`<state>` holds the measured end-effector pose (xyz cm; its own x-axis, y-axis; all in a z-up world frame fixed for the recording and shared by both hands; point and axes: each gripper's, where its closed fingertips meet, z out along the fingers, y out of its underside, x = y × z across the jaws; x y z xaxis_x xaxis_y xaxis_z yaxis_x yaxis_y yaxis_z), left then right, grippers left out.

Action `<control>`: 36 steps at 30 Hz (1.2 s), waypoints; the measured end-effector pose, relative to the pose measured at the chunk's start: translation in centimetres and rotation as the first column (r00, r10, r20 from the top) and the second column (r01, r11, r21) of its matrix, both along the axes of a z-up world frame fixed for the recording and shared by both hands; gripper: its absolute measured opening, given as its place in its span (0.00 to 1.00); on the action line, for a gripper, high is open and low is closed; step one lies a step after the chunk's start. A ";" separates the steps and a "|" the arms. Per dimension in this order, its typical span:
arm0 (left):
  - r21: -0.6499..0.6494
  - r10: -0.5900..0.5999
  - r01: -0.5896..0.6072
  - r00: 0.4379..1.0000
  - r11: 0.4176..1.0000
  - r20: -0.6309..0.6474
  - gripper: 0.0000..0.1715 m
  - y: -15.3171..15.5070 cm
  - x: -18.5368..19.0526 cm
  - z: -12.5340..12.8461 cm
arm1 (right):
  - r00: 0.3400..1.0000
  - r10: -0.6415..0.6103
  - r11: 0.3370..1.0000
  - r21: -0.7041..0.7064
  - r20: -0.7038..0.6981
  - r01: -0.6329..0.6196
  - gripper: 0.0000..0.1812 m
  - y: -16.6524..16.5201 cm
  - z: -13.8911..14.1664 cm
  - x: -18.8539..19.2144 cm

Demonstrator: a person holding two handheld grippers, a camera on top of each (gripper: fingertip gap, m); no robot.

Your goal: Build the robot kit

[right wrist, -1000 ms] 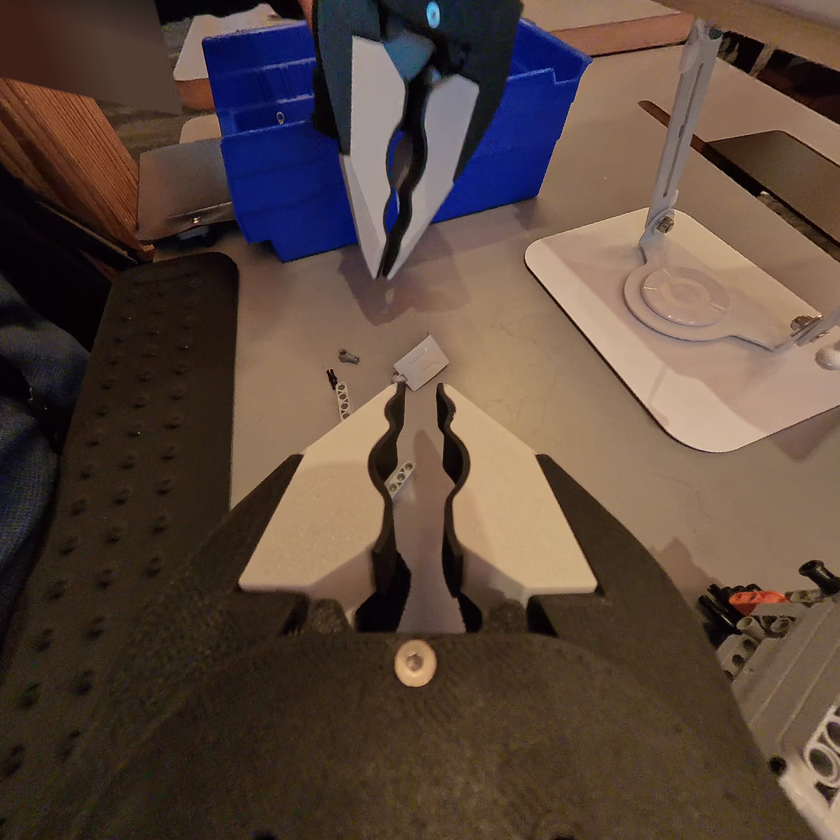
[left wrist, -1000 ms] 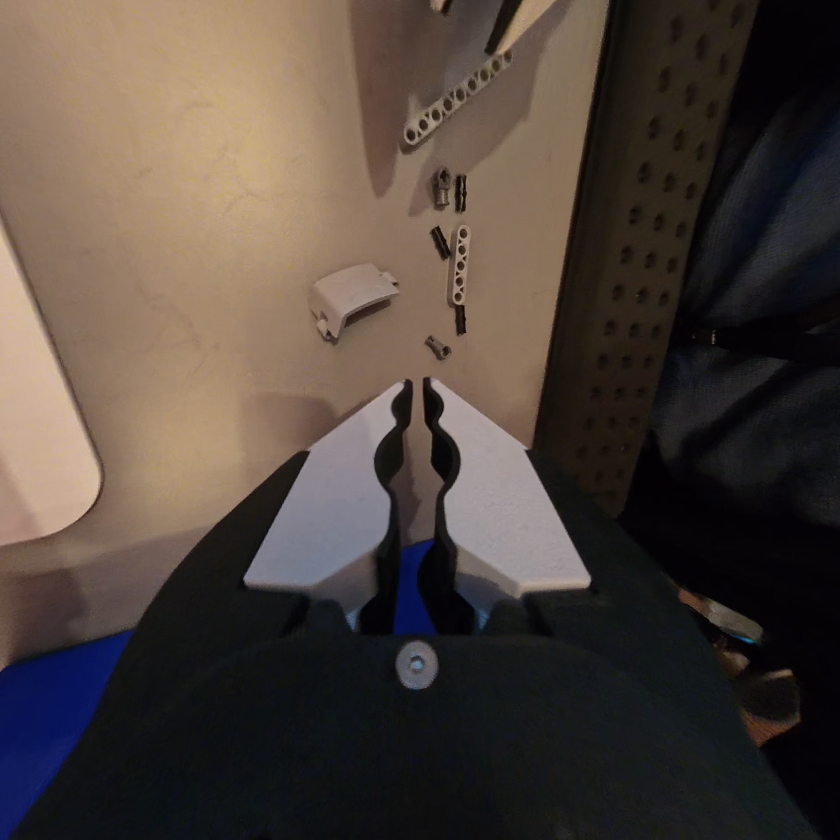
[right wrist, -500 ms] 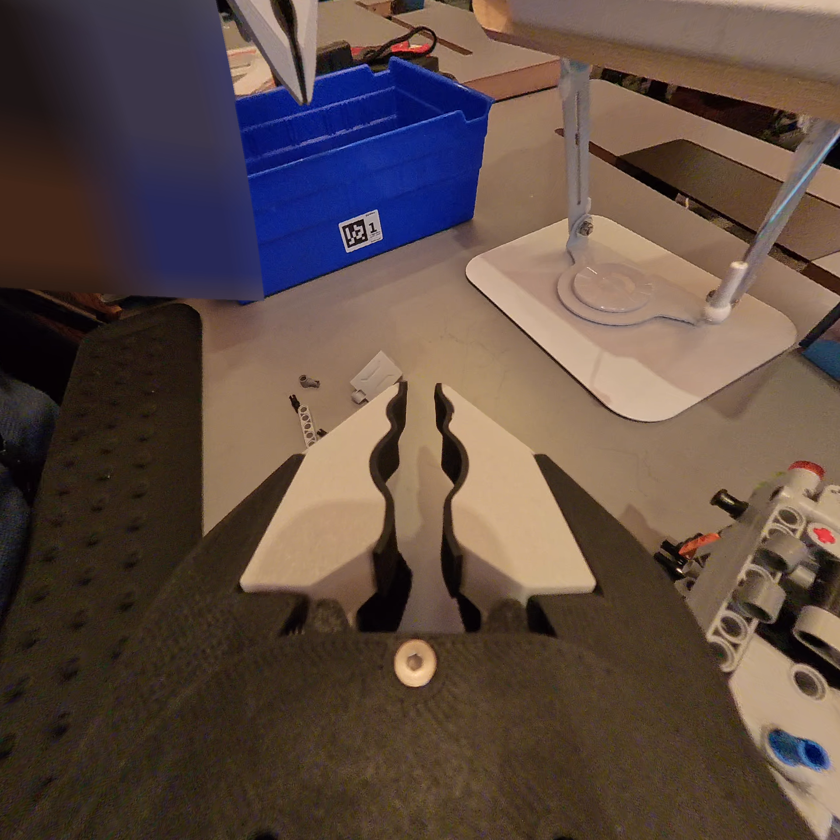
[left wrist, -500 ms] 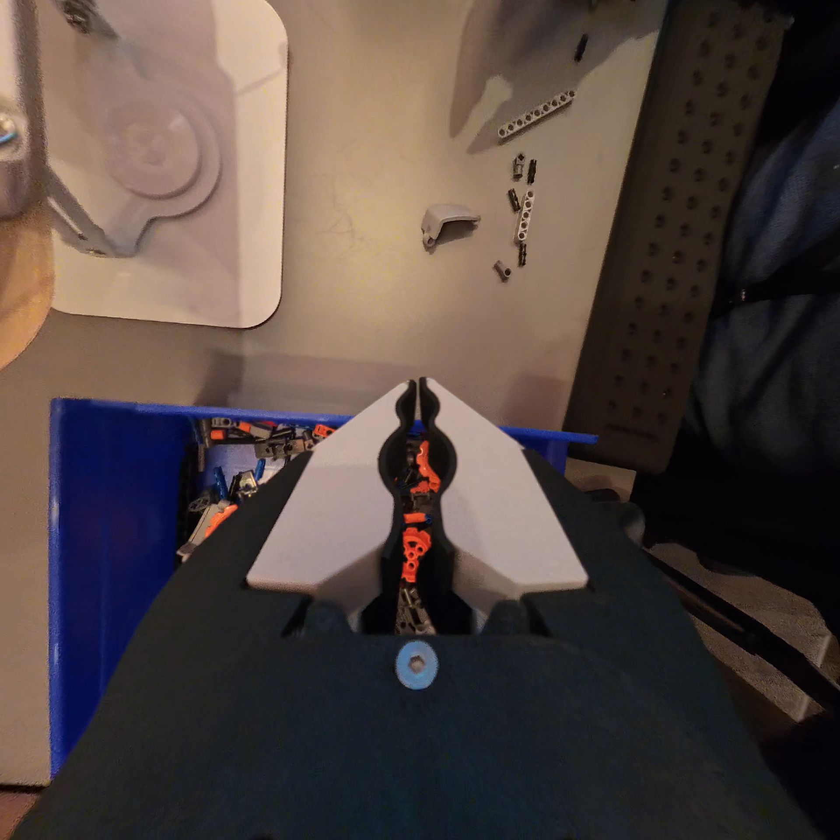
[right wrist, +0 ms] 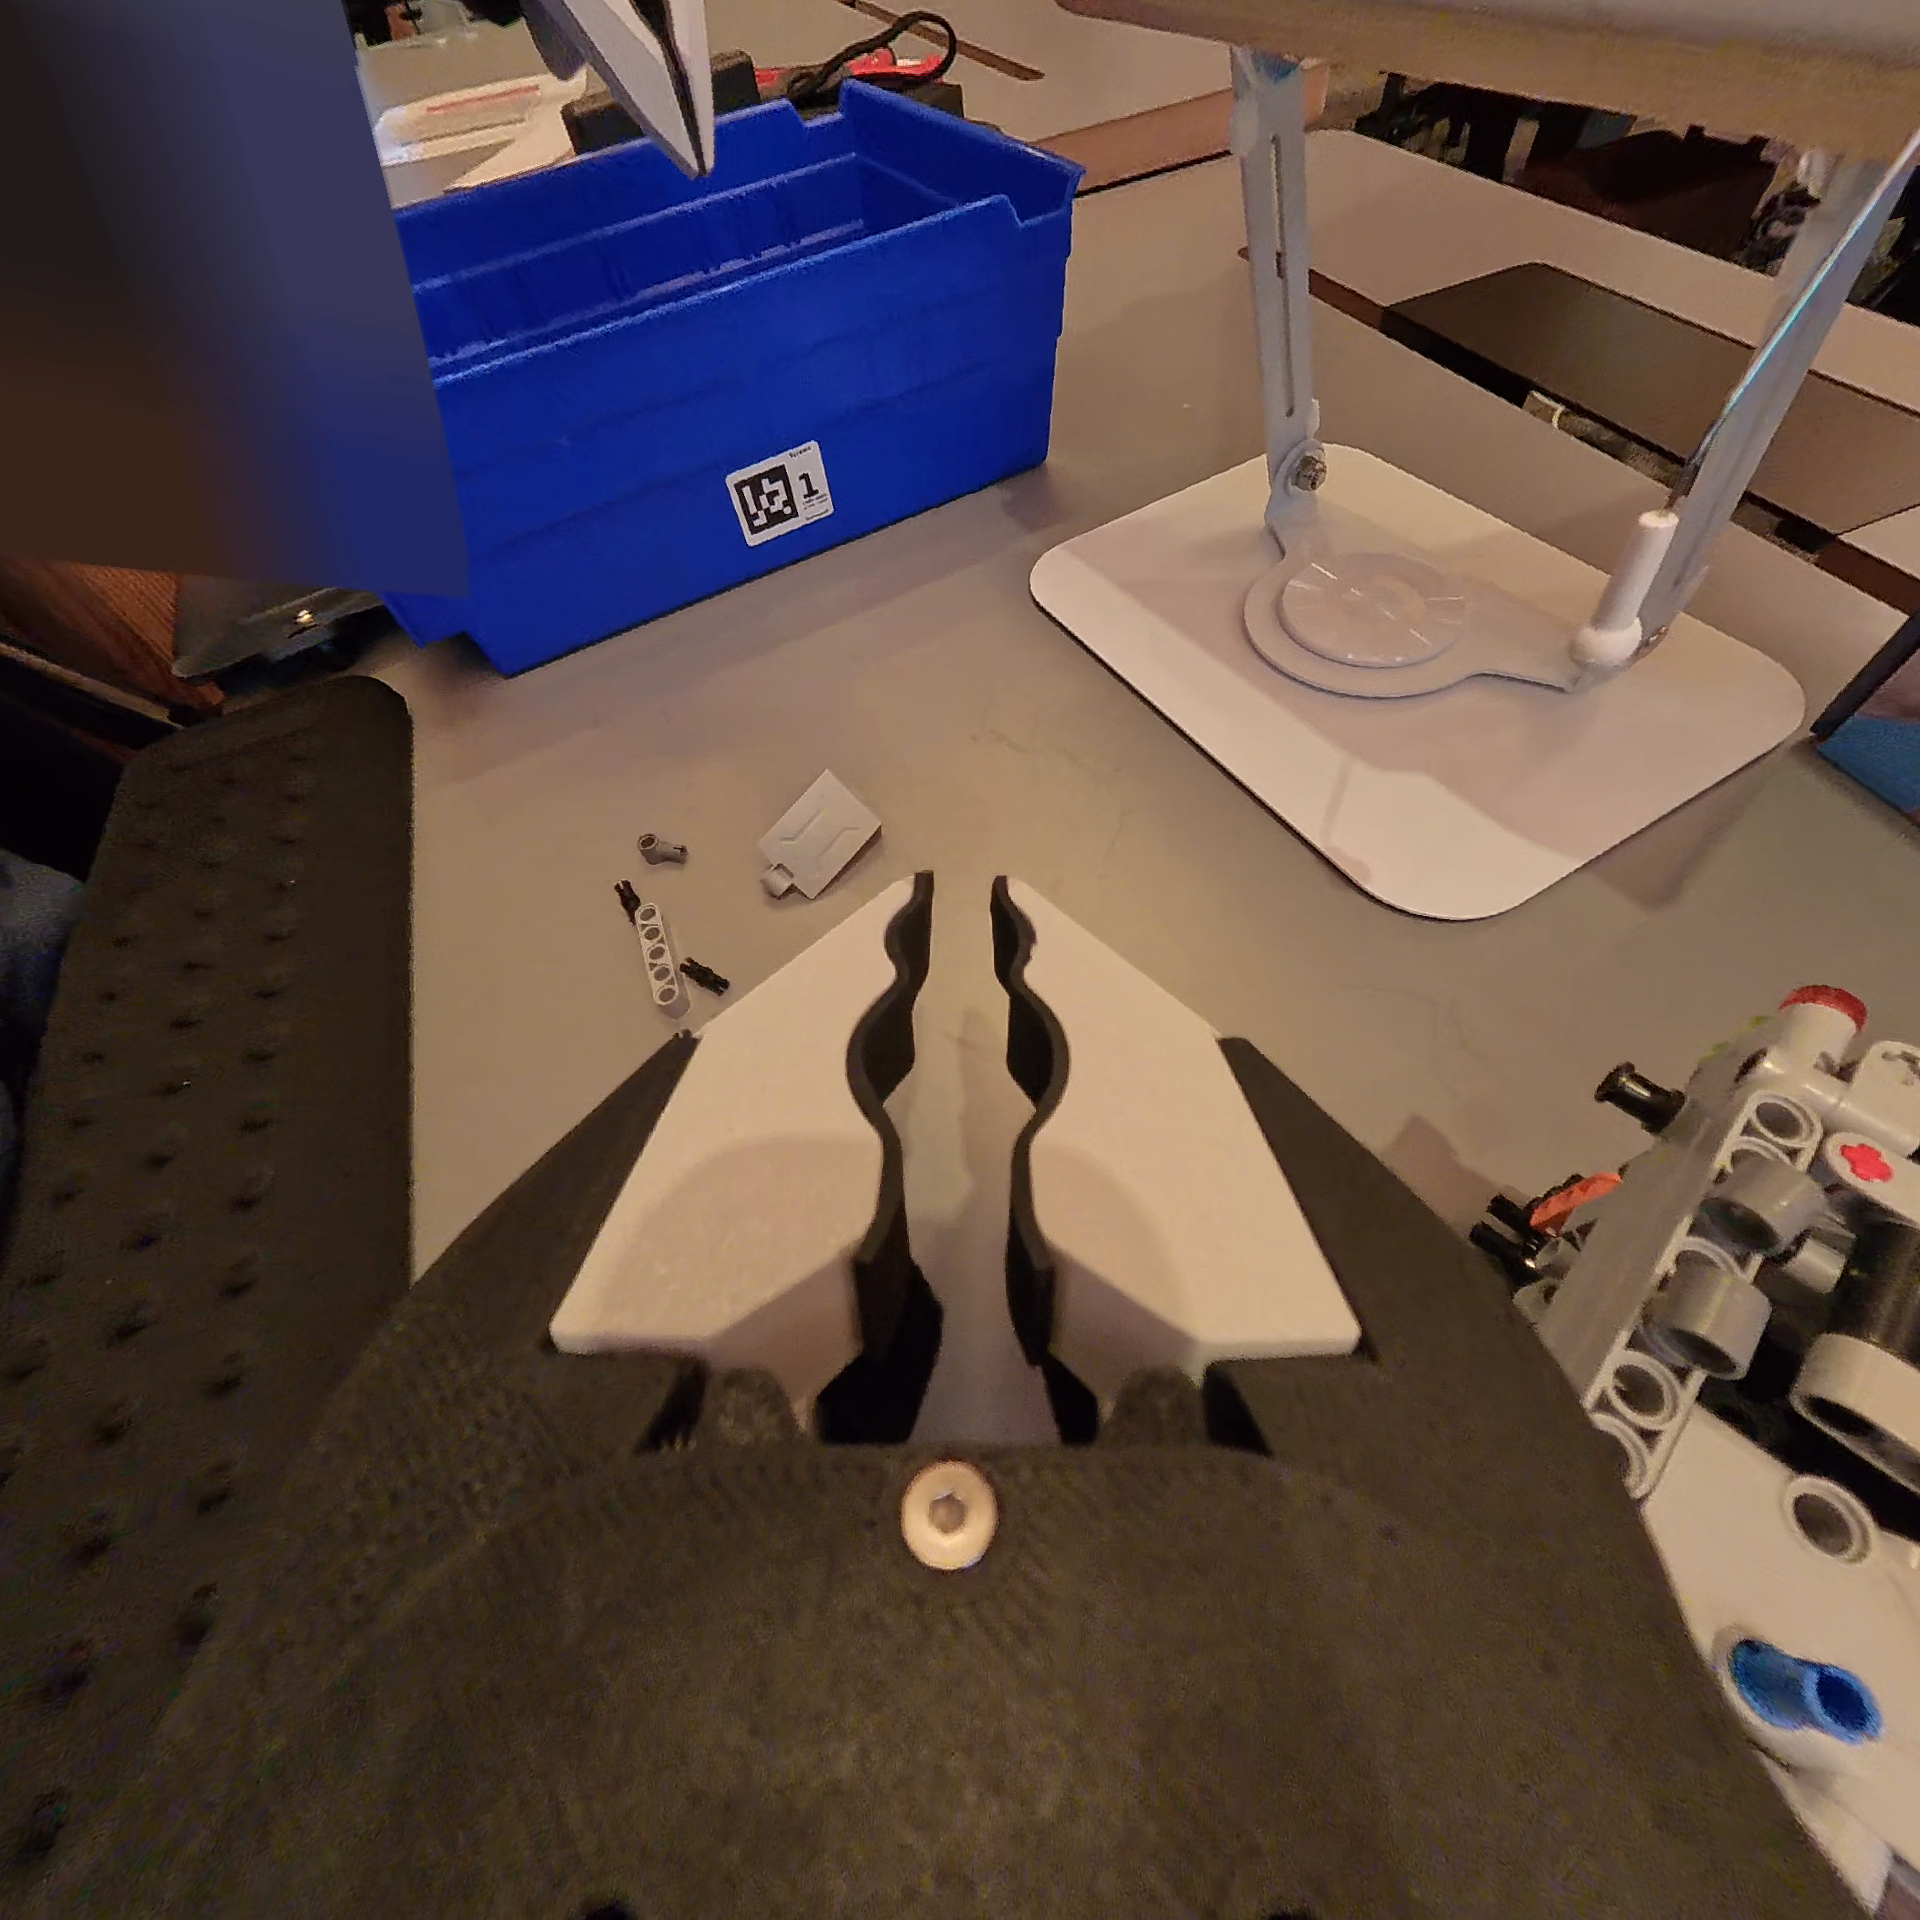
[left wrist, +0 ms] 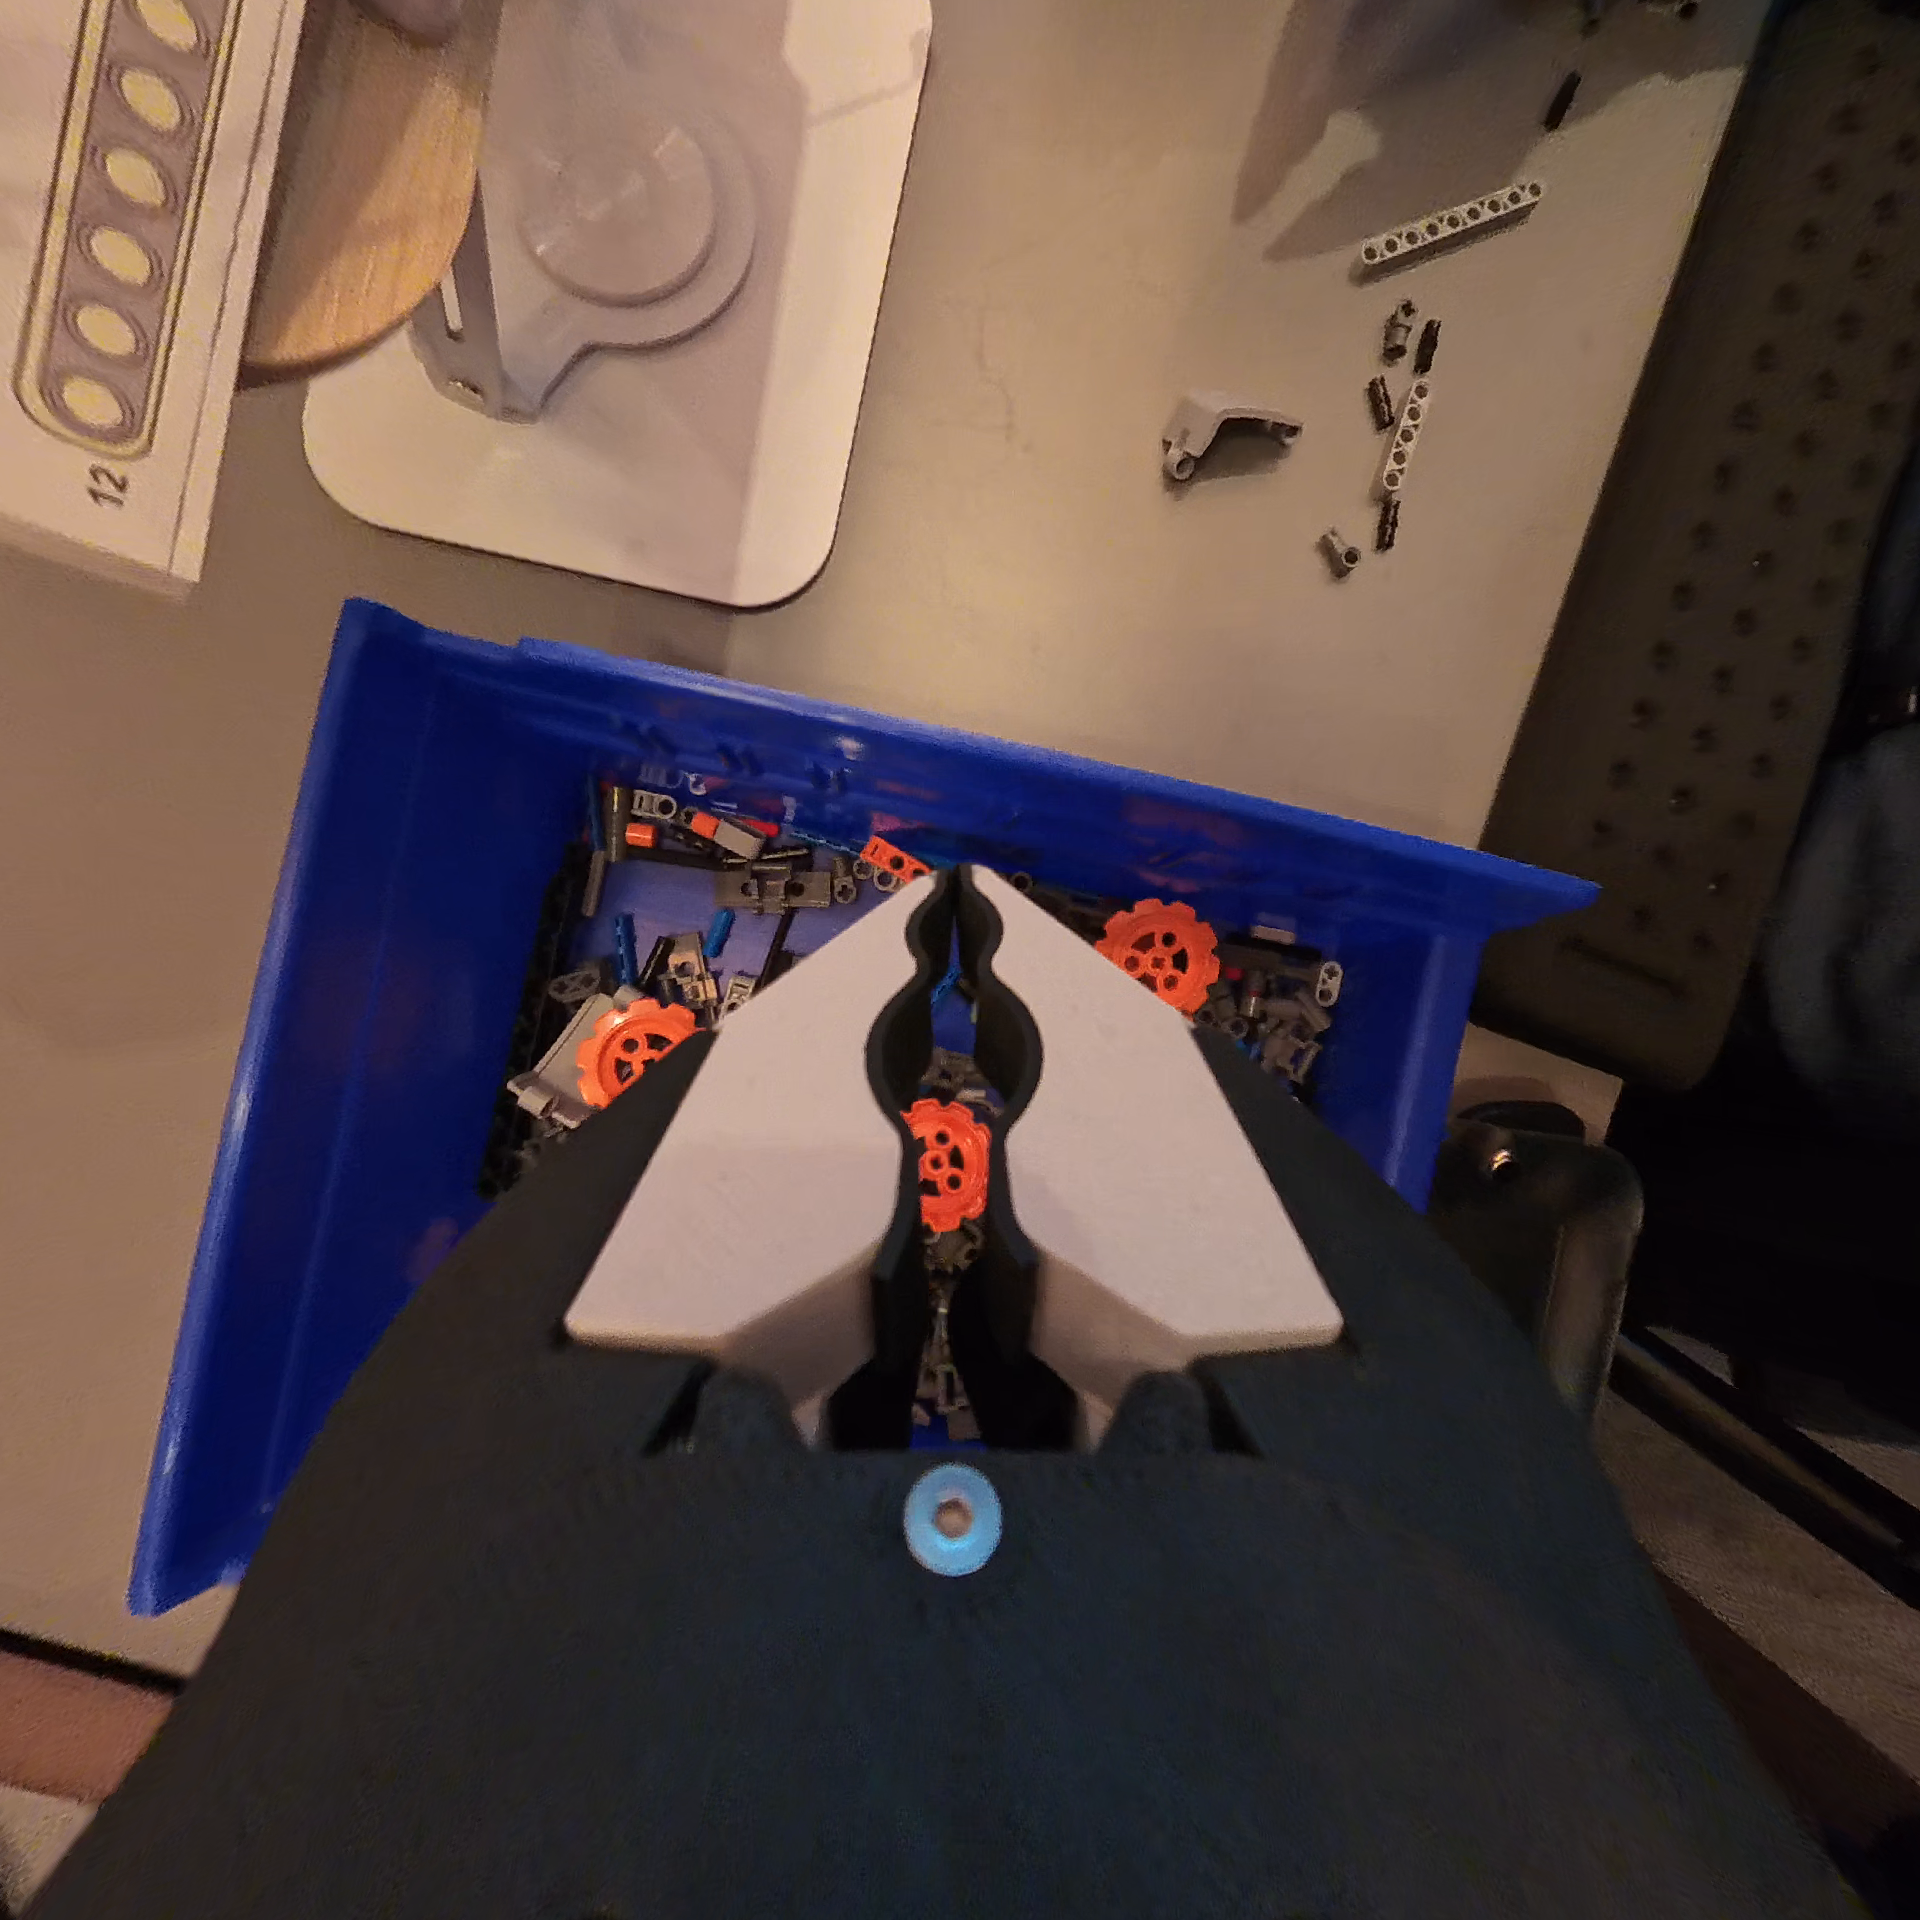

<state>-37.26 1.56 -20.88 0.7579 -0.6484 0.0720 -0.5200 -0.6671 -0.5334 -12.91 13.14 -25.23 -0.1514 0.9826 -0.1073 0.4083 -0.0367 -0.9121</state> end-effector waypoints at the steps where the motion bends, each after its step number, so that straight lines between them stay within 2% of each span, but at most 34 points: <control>1: 0.000 0.001 -0.001 1.000 1.000 0.003 0.00 0.0 -0.2 -0.3 | 1.000 -0.001 1.000 0.000 -0.001 0.001 0.05 0.1 -0.1 0.0; 4: -0.024 -0.025 0.025 1.000 0.999 0.002 0.00 -0.1 -0.3 -1.5 | 1.000 0.020 1.000 0.000 -0.008 -0.020 0.05 -0.2 -0.1 0.0; 7: -0.039 -0.060 0.057 0.995 0.998 -0.078 0.00 -0.2 -0.9 -3.4 | 0.998 0.065 0.997 0.046 -0.018 -0.064 0.04 -1.2 0.1 0.0; 11: -0.065 -0.065 0.058 0.993 0.996 -0.094 0.00 -0.2 -1.5 -4.7 | 0.997 0.080 0.995 0.057 0.001 -0.080 0.04 -1.5 -0.5 -0.1; 15: -0.093 -0.060 0.052 0.995 0.994 -0.084 0.00 -0.4 -2.2 -5.4 | 0.997 0.075 0.995 0.066 0.026 -0.076 0.04 -1.3 -1.1 -0.1; 21: -0.073 0.009 -0.020 0.989 0.997 -0.148 0.00 0.4 -4.2 -6.6 | 0.997 0.069 0.995 0.073 0.032 -0.072 0.04 -1.2 -1.5 -0.2; 24: -0.063 0.030 -0.037 0.995 0.997 -0.098 0.00 0.6 -4.5 -6.4 | 0.997 0.065 0.995 0.073 0.032 -0.068 0.04 -1.1 -1.6 -0.2; 28: -0.083 0.037 -0.045 0.994 0.995 -0.098 0.00 0.5 -4.9 -7.0 | 0.997 0.068 0.995 0.066 0.034 -0.070 0.04 -1.1 -1.7 -0.2; 33: -0.134 0.018 -0.032 0.995 0.990 -0.101 0.08 0.1 -4.4 -7.7 | 0.997 0.067 0.996 0.064 0.037 -0.070 0.04 -1.0 -1.8 -0.1; 36: -0.204 -0.029 0.003 0.992 0.979 -0.122 0.12 -1.1 -3.9 -8.5 | 0.997 0.069 0.996 0.060 0.034 -0.071 0.04 -1.0 -1.8 -0.1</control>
